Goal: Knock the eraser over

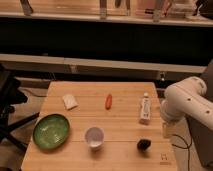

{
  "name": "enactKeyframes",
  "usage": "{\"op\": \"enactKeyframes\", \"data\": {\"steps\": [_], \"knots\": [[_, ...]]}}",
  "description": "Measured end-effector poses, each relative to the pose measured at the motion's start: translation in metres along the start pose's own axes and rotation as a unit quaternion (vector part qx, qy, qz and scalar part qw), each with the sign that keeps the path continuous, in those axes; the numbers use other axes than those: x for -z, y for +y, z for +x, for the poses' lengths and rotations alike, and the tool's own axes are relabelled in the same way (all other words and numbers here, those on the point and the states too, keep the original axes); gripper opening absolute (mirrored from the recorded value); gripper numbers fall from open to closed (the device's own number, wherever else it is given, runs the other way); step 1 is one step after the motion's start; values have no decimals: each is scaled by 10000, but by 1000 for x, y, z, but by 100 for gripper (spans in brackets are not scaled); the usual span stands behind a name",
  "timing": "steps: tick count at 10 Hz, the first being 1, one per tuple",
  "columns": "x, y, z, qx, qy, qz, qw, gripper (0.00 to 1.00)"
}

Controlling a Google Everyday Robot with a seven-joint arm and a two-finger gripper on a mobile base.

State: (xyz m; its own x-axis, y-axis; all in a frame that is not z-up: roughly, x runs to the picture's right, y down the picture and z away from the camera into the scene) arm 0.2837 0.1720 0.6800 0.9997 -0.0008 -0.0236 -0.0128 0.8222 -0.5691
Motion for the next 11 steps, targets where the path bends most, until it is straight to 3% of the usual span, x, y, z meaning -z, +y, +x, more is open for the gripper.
{"op": "enactKeyframes", "data": {"steps": [11], "knots": [[-18, 23, -7, 279, -105, -118, 9995, 80]]}}
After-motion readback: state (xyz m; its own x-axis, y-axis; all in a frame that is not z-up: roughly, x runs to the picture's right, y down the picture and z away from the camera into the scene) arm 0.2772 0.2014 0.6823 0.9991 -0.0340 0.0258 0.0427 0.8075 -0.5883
